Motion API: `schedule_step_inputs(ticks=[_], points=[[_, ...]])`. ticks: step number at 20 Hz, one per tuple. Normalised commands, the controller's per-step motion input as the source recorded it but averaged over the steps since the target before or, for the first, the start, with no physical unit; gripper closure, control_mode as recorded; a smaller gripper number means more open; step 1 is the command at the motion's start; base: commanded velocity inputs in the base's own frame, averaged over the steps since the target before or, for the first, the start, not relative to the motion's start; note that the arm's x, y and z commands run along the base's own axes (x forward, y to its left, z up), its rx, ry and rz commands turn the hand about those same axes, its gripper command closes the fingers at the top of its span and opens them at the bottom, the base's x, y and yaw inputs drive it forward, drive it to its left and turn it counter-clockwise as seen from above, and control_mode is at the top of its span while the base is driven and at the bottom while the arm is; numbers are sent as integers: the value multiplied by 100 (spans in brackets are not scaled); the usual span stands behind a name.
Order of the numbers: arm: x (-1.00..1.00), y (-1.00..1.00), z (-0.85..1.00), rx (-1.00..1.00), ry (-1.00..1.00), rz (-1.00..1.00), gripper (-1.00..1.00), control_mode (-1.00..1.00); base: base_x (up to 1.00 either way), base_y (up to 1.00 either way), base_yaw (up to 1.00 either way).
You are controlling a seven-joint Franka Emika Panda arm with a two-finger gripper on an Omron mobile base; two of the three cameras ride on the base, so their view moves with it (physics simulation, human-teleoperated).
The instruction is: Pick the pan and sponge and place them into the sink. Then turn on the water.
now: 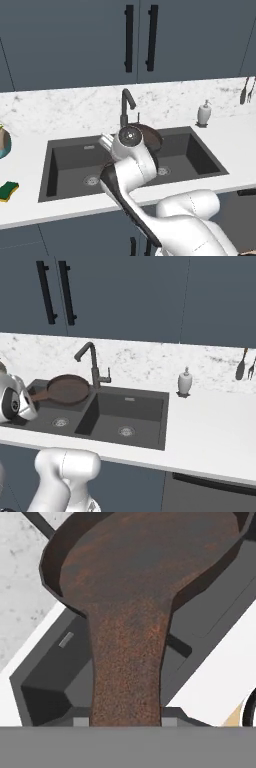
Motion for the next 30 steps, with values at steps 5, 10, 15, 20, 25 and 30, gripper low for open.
schedule_step_inputs(ticks=[5, 10, 15, 20, 25, 30], points=[[19, 64, 0, 1, 22, -10, 100, -100, 0, 0, 0], [39, 47, -10, -4, 11, -4, 100, -100, 0, 0, 0], [52, 15, -58, -7, 10, 0, 100, -100, 0, 0, 0], [44, 1, -70, 0, 15, 0, 100, -100, 0, 0, 0], [24, 17, -28, -1, 1, 0, 100, -100, 0, 0, 0], [34, 38, -29, -3, 0, 0, 100, -100, 0, 0, 0]])
